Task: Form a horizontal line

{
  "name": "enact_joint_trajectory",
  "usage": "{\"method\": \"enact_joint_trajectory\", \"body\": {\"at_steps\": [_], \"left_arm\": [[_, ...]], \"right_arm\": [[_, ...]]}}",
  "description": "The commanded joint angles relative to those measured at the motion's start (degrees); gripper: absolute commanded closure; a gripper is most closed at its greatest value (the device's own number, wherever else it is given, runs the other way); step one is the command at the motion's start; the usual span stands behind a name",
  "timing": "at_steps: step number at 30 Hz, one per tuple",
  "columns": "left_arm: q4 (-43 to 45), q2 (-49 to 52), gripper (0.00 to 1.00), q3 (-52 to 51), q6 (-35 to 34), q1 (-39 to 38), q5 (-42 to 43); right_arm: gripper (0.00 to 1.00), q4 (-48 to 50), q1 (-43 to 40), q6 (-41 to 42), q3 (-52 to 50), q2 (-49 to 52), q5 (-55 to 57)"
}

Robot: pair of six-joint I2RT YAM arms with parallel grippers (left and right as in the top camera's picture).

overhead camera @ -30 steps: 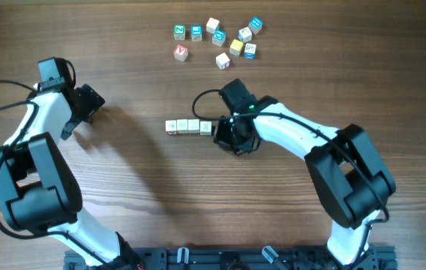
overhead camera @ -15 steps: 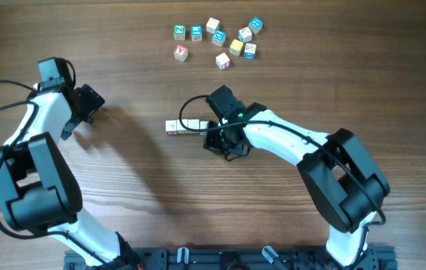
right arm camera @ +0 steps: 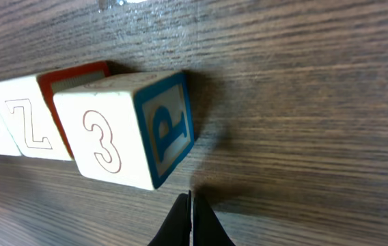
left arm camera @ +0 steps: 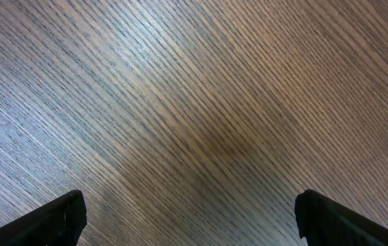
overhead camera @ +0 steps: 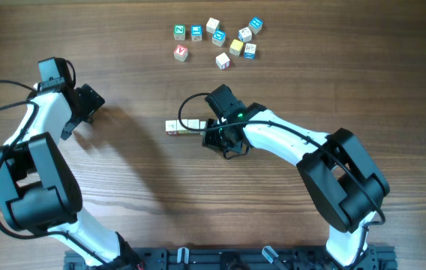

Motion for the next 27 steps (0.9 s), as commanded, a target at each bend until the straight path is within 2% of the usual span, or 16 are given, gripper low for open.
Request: {"method": "enact_joint_trajectory", "body": {"at_steps": [1,27], "left_arm": [[0.0,0.4,0.00,-0.2,-0.5,0.0,0.1],[0.0,0.4,0.00,-0.2,-0.5,0.0,0.1]], "right_arm": [[0.96,0.5,0.3,-0.5,-0.1,1.4,1.5],[0.96,5.8,2.2,-0.6,-0.2,1.4,9.0]]}}
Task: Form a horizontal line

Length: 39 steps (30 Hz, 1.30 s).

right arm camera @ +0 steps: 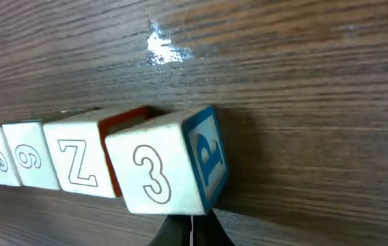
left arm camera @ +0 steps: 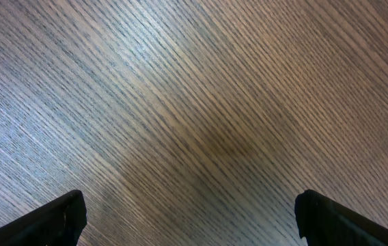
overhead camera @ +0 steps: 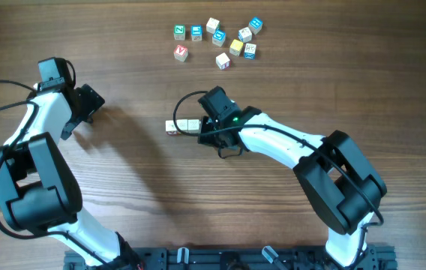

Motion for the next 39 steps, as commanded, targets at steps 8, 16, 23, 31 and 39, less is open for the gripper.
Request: {"method": "enact_joint_trajectory", "body": {"at_steps": [8,16,23,31,39], "left_arm": [[0.0,0.4,0.00,-0.2,-0.5,0.0,0.1],[0.0,0.4,0.00,-0.2,-0.5,0.0,0.1],[0.0,0.4,0.00,-0.2,-0.5,0.0,0.1],[0.0,0.4,0.00,-0.2,-0.5,0.0,0.1],[0.0,0.4,0.00,-0.2,-0.5,0.0,0.1]], "right_arm": [[0.96,-6.1,-2.4,2.8,-0.1,1.3,-0.3],[0.96,-1.6,-4.6,2.5,-0.1,1.3,5.6],[0.96,-0.1,-4.6,2.4,-0.1,1.3,5.8],[0.94,2.7,-4.5,-0.5,-0.1,1.3,-0.7],[0.95,2.6,-4.4,-0.5,-0.1,1.3,-2.7]]}}
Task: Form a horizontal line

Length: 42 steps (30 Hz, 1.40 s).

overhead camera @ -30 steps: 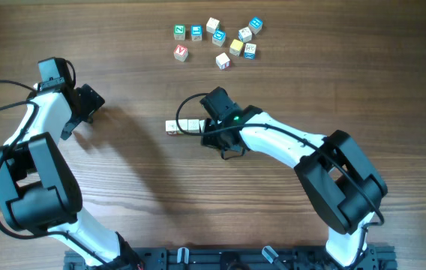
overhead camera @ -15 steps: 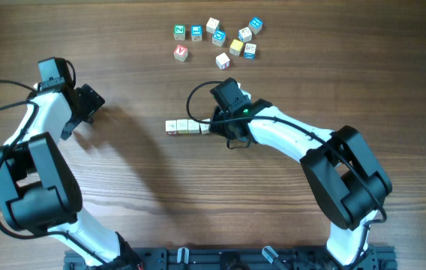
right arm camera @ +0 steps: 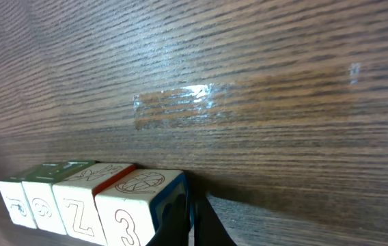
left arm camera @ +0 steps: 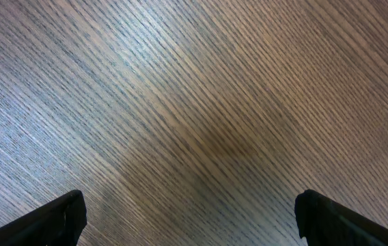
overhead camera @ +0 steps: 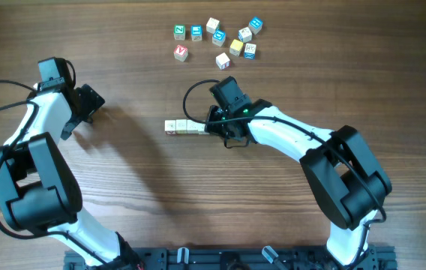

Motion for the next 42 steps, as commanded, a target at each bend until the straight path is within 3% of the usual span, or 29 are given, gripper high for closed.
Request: {"method": "enact_joint_trajectory", "body": {"at_steps": [1,14,20,24,30,42], "left_arm": [[0.0,0.4,0.00,-0.2,-0.5,0.0,0.1],[0.0,0.4,0.00,-0.2,-0.5,0.0,0.1],[0.0,0.4,0.00,-0.2,-0.5,0.0,0.1],[0.0,0.4,0.00,-0.2,-0.5,0.0,0.1],[0.0,0.4,0.00,-0.2,-0.5,0.0,0.1],[0.0,0.4,0.00,-0.2,-0.5,0.0,0.1]], "right_arm": [[0.95,0.1,0.0,-1.2,-0.2,1.2,-0.6],[0.95,-1.6,0.0,-1.0,-0.2,1.2,5.7],[0.85,-1.6,0.0,-1.0,-0.2,1.2,6.3],[0.84,-1.6,0.0,-1.0,-0.2,1.2,6.3],[0.64,-1.6,0.0,-1.0,-0.2,1.2,6.7],[0.61,-1.6,0.0,-0.5,-0.2,1.2,8.9]]}}
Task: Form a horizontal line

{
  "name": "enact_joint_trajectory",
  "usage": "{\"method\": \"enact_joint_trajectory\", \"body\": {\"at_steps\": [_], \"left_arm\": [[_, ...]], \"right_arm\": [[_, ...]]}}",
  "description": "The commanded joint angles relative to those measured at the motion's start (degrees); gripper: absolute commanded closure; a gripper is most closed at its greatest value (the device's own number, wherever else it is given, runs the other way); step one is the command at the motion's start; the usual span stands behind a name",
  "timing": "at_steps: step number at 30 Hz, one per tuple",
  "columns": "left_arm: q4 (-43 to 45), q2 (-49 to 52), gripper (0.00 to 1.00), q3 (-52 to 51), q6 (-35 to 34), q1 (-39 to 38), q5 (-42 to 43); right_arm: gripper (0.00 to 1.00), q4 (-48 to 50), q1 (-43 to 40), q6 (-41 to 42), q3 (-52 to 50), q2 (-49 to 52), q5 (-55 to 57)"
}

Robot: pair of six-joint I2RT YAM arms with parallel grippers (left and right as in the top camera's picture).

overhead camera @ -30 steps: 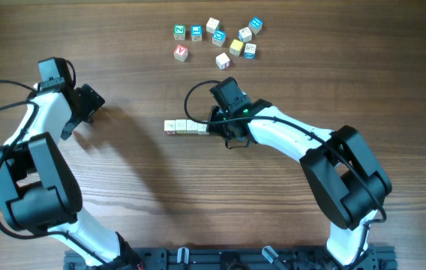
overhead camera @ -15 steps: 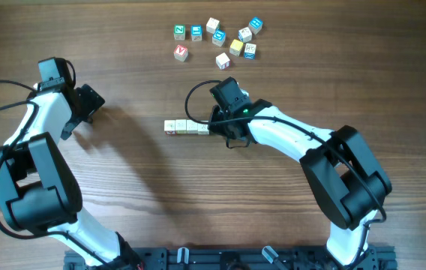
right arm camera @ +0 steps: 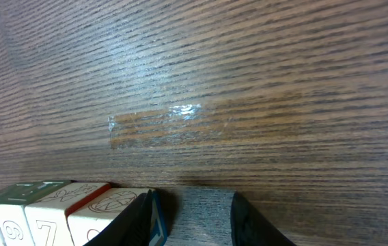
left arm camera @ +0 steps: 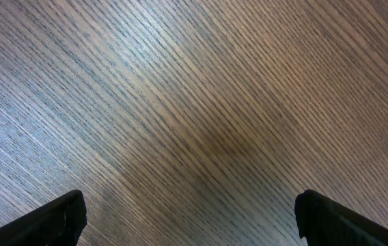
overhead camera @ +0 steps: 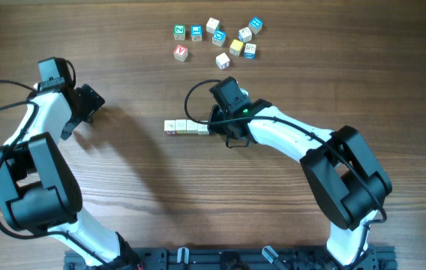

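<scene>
Several lettered wooden blocks (overhead camera: 186,127) lie side by side in a left-to-right row at the table's middle. The wrist view shows the row's right end, a white block with a blue end face (right arm camera: 112,210). My right gripper (overhead camera: 215,128) (right arm camera: 190,220) stands open at that end, its left finger (right arm camera: 138,220) against the blue face and only bare table between the fingers. My left gripper (overhead camera: 85,103) (left arm camera: 190,219) is open over bare wood at the far left.
A loose cluster of several coloured blocks (overhead camera: 219,39) lies at the back, above the row. The right arm (overhead camera: 295,146) stretches from the lower right across the table. A black rail (overhead camera: 228,259) runs along the front edge.
My right gripper was shut at the row's right end and is now open there, one finger beside the end block. The row and the left arm have not moved.
At first the end block, marked 3, sat skewed and forward of the row, with my shut right gripper in front of it. Later the gripper was at the row's right end and the block sat in line. Now the gripper is open there.
</scene>
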Motion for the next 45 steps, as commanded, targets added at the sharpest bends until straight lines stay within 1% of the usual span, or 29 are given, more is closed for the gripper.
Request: {"method": "enact_joint_trajectory", "body": {"at_steps": [1,2,7,8,9,10,19,21,24,25,26,27,28,29,31,32,35,36,37,38,39,40,42,43,44,45], "left_arm": [[0.0,0.4,0.00,-0.2,-0.5,0.0,0.1],[0.0,0.4,0.00,-0.2,-0.5,0.0,0.1],[0.0,0.4,0.00,-0.2,-0.5,0.0,0.1],[0.0,0.4,0.00,-0.2,-0.5,0.0,0.1],[0.0,0.4,0.00,-0.2,-0.5,0.0,0.1],[0.0,0.4,0.00,-0.2,-0.5,0.0,0.1],[0.0,0.4,0.00,-0.2,-0.5,0.0,0.1],[0.0,0.4,0.00,-0.2,-0.5,0.0,0.1],[0.0,0.4,0.00,-0.2,-0.5,0.0,0.1],[0.0,0.4,0.00,-0.2,-0.5,0.0,0.1],[0.0,0.4,0.00,-0.2,-0.5,0.0,0.1],[0.0,0.4,0.00,-0.2,-0.5,0.0,0.1],[0.0,0.4,0.00,-0.2,-0.5,0.0,0.1],[0.0,0.4,0.00,-0.2,-0.5,0.0,0.1],[0.0,0.4,0.00,-0.2,-0.5,0.0,0.1],[0.0,0.4,0.00,-0.2,-0.5,0.0,0.1],[0.0,0.4,0.00,-0.2,-0.5,0.0,0.1],[0.0,0.4,0.00,-0.2,-0.5,0.0,0.1],[0.0,0.4,0.00,-0.2,-0.5,0.0,0.1],[0.0,0.4,0.00,-0.2,-0.5,0.0,0.1],[0.0,0.4,0.00,-0.2,-0.5,0.0,0.1],[0.0,0.4,0.00,-0.2,-0.5,0.0,0.1],[0.0,0.4,0.00,-0.2,-0.5,0.0,0.1],[0.0,0.4,0.00,-0.2,-0.5,0.0,0.1],[0.0,0.4,0.00,-0.2,-0.5,0.0,0.1],[0.0,0.4,0.00,-0.2,-0.5,0.0,0.1]], "right_arm": [[0.61,-0.4,0.0,0.6,-0.2,1.2,3.3],[0.62,-0.5,0.0,1.2,-0.2,1.2,3.5],[0.80,-0.7,-0.1,1.3,-0.2,1.2,3.7],[0.85,-0.7,-0.1,1.3,-0.2,1.2,3.7],[0.93,-0.7,-0.1,1.3,-0.2,1.2,3.7],[0.96,-0.7,-0.1,1.3,-0.2,1.2,3.7],[0.96,-0.1,-0.4,1.1,0.0,1.1,3.5],[0.96,-0.5,-1.5,-2.8,1.8,-0.2,0.3],[0.96,-11.5,-4.7,-6.1,12.1,-4.8,0.4],[0.96,-16.5,-5.6,-8.5,17.0,-5.7,0.4],[0.96,-19.4,-5.9,-10.7,20.2,-6.0,0.4],[0.96,-24.2,-6.2,-14.6,26.2,-6.0,0.7],[0.96,-26.3,-6.4,-17.4,29.8,-6.0,1.3],[0.95,-28.9,-6.7,-18.4,34.0,-5.9,2.3],[0.93,-32.9,-8.6,-18.7,41.3,-5.8,2.6],[0.91,-33.6,-10.1,-21.5,44.6,-5.8,2.6],[0.86,-32.8,-11.5,-22.9,45.4,-4.9,5.1],[0.80,-32.3,-11.5,-24.3,45.4,-3.7,5.9],[0.73,-31.1,-11.4,-26.4,45.2,-2.0,6.0],[0.63,-29.9,-11.4,-27.8,45.2,-0.3,6.1],[0.52,-28.5,-11.4,-29.1,45.2,1.5,6.1],[0.37,-27.0,-11.5,-30.1,45.2,3.6,6.3],[0.16,-25.1,-11.5,-30.3,45.2,7.0,6.2],[0.19,-24.0,-11.5,-30.3,45.2,9.1,6.3],[0.27,-23.1,-11.5,-30.3,45.1,10.2,6.2],[0.40,-21.6,-11.5,-31.2,45.1,11.8,6.6]]}}
